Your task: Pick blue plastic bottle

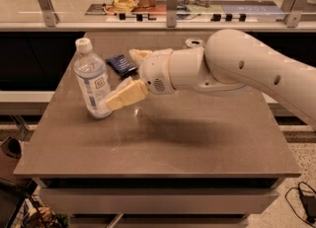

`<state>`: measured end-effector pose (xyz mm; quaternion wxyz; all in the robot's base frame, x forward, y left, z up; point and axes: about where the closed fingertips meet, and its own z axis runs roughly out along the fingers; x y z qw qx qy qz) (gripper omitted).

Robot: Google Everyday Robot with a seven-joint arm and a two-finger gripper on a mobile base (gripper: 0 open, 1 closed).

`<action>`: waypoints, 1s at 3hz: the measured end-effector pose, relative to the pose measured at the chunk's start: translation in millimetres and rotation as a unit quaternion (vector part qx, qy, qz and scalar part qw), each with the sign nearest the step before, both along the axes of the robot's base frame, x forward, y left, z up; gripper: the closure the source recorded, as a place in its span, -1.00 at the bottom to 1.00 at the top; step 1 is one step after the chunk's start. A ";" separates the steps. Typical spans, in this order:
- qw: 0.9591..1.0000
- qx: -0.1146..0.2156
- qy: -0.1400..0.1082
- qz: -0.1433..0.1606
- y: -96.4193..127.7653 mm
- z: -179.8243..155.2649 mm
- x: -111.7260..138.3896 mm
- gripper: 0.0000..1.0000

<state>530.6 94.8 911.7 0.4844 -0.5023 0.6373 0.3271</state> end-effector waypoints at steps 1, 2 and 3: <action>1.000 0.026 0.000 0.017 23.1 -9.0 7.2 -1.00; 0.998 0.055 0.002 0.028 42.0 -15.9 13.0 -1.00; 0.996 0.082 -0.002 0.032 56.2 -18.3 17.5 -0.63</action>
Offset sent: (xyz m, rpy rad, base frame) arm 0.0234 0.0621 -0.0265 0.1922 0.0140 0.0744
